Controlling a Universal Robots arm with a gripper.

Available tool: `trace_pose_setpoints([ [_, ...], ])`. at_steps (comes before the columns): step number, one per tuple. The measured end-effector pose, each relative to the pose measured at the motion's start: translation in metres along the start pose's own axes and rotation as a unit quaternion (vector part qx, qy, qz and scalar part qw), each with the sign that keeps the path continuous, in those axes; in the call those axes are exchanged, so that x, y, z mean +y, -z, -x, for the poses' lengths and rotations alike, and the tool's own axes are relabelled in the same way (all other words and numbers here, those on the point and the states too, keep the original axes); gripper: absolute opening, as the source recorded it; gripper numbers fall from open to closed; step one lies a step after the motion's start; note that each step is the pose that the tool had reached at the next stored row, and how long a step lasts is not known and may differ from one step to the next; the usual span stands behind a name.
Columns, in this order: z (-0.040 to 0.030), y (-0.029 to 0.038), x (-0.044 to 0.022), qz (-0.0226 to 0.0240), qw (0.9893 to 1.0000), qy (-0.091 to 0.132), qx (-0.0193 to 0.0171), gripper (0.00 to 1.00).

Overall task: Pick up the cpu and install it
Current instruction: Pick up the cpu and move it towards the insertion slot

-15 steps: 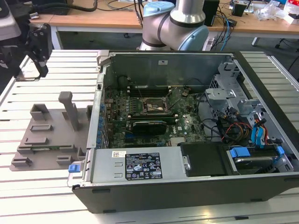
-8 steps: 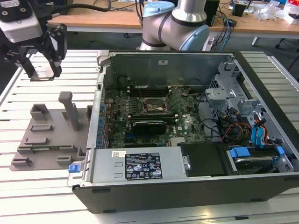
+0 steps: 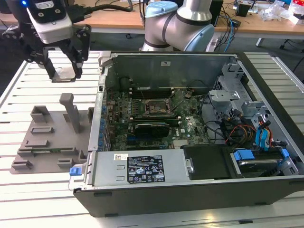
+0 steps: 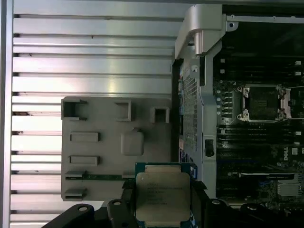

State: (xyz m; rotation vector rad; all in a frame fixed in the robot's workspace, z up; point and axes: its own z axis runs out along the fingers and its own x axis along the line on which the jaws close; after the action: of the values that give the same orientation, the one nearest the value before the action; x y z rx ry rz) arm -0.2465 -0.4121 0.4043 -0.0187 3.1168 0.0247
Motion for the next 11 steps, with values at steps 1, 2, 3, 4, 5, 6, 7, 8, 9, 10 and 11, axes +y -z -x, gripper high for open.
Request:
trace_pose_setpoints([
  [1, 0.0025, -0.0001, 0.0000, 0.0000, 1.0000, 0.000, 0.0000, 0.55],
  [2, 0.0105, -0.0004, -0.0002, 0.0001, 1.0000, 0.000, 0.0000, 0.55],
  [3, 0.0140, -0.0004, -0.0002, 0.0001, 1.0000, 0.000, 0.0001, 0.55],
  [4, 0.0176, -0.0005, -0.0003, 0.0001, 1.0000, 0.000, 0.0002, 0.55],
  [5, 0.0243, -0.0007, -0.0003, 0.0000, 1.0000, 0.000, 0.0003, 0.55],
  [6, 0.0299, -0.0008, -0.0004, 0.0000, 1.0000, 0.000, 0.0004, 0.55],
  [7, 0.0329, -0.0009, -0.0004, 0.0000, 1.0000, 0.000, 0.0005, 0.55],
  [8, 0.0362, -0.0010, -0.0005, 0.0000, 1.0000, 0.000, 0.0005, 0.55],
  [9, 0.0407, -0.0012, -0.0005, 0.0001, 1.0000, 0.000, 0.0006, 0.55],
  [10, 0.0502, -0.0014, -0.0006, 0.0001, 1.0000, 0.000, 0.0008, 0.55],
  [11, 0.0600, -0.0017, -0.0008, 0.0000, 1.0000, 0.000, 0.0010, 0.55],
])
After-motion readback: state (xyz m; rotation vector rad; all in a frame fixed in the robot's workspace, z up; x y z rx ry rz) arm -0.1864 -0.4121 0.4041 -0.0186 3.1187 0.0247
